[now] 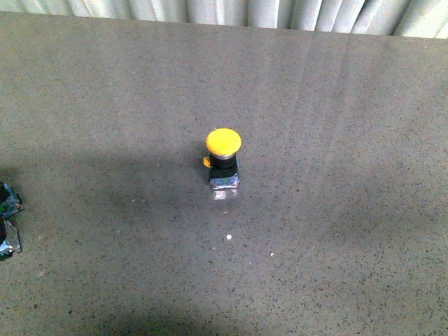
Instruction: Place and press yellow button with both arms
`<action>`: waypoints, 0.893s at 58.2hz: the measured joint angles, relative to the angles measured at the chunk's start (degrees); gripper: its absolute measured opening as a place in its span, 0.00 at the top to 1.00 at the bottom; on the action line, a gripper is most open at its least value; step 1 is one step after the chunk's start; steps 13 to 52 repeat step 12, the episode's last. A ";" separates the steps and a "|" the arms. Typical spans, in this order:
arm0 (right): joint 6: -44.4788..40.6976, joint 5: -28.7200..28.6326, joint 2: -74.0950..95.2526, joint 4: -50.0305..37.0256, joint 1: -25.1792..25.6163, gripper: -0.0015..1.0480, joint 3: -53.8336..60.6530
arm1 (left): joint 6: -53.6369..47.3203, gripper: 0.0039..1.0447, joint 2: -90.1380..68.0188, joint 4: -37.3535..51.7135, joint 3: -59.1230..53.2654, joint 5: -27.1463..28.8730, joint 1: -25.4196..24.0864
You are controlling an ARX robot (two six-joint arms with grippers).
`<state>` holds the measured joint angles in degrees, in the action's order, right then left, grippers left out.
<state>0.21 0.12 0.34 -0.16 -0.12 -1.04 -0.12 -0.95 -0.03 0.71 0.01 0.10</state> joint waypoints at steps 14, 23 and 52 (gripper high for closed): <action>0.00 0.00 0.00 0.00 0.00 0.09 0.00 | 0.00 0.09 0.00 0.00 0.00 0.00 0.00; 0.00 0.00 0.00 0.00 0.00 0.09 0.00 | 0.00 0.09 0.00 0.00 0.00 0.00 0.00; 0.00 0.00 0.00 0.00 0.00 0.09 0.00 | 0.00 0.09 0.00 0.00 0.00 0.00 0.00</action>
